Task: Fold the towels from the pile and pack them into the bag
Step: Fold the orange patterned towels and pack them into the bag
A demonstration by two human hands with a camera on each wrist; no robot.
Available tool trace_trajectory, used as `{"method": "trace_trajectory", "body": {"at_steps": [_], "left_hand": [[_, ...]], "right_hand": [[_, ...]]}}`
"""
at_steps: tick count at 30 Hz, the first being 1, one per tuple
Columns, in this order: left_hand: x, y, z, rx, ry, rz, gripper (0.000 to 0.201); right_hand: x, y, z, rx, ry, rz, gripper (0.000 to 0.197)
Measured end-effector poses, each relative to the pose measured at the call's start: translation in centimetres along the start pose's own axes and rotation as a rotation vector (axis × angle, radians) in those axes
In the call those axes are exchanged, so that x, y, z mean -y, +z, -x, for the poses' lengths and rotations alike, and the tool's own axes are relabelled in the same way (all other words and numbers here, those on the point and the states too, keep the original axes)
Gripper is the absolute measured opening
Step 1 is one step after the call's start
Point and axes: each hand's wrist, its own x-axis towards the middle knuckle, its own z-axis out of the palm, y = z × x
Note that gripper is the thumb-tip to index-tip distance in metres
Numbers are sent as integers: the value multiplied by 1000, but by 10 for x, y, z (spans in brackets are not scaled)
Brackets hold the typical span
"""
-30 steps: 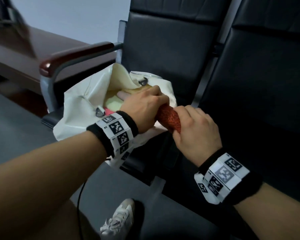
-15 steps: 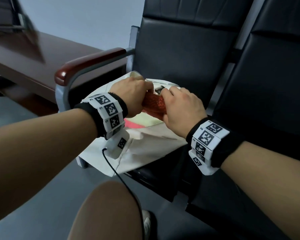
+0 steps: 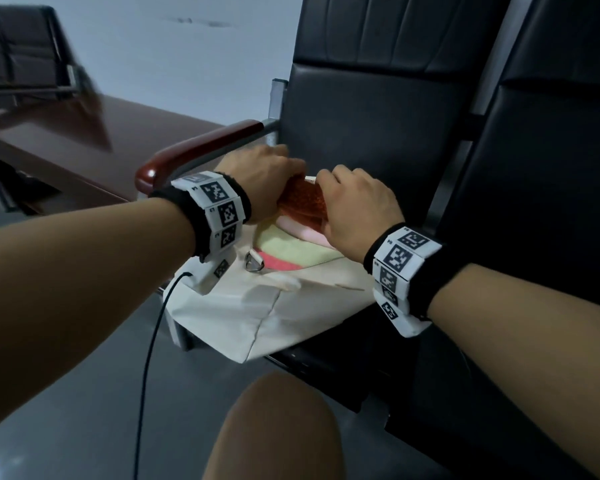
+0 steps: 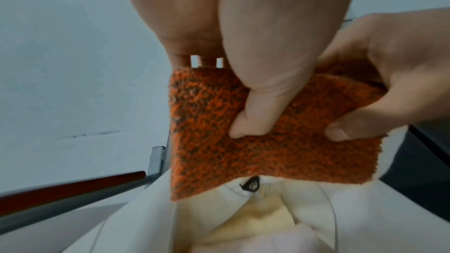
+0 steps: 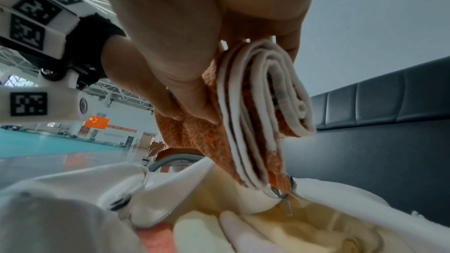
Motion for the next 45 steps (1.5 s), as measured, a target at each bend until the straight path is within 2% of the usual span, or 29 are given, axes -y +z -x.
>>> {"method": "trace_trajectory", "body": {"at_steps": [2, 6, 10, 14, 17, 22, 26, 30, 34, 39, 45], "left_hand": [[0, 10, 1, 3, 0, -20, 28], [-1, 31, -2, 28, 16, -81, 38], [1, 53, -9, 76, 7, -87, 41], [9, 79, -16, 144, -52, -28, 38], [11, 98, -21, 191, -58, -15, 37], [10, 120, -30, 278, -48, -36, 52], [7, 133, -28, 325, -52, -52, 44], [9, 134, -27, 389, -95, 79, 40], [11, 130, -29, 453, -191, 110, 32], [14, 124, -29, 527, -184, 84, 28], [9, 127, -24, 461, -174, -27, 16]], "right_hand": [[-1, 10, -4, -21, -5, 39, 39], [-7, 35, -14, -49, -12, 116, 51], [-9, 60, -30, -71, -13, 137, 44], [-6, 80, -46, -35, 2, 88, 32], [-4, 97, -52, 25, 18, 82, 40], [1, 120, -58, 90, 99, 68, 30], [1, 133, -54, 195, 109, 19, 28], [-11, 131, -48, 389, 69, -47, 55], [-13, 118, -47, 471, 59, -98, 44], [-7, 99, -47, 466, -17, -132, 29], [-5, 104, -38, 579, -75, -82, 46]]}}
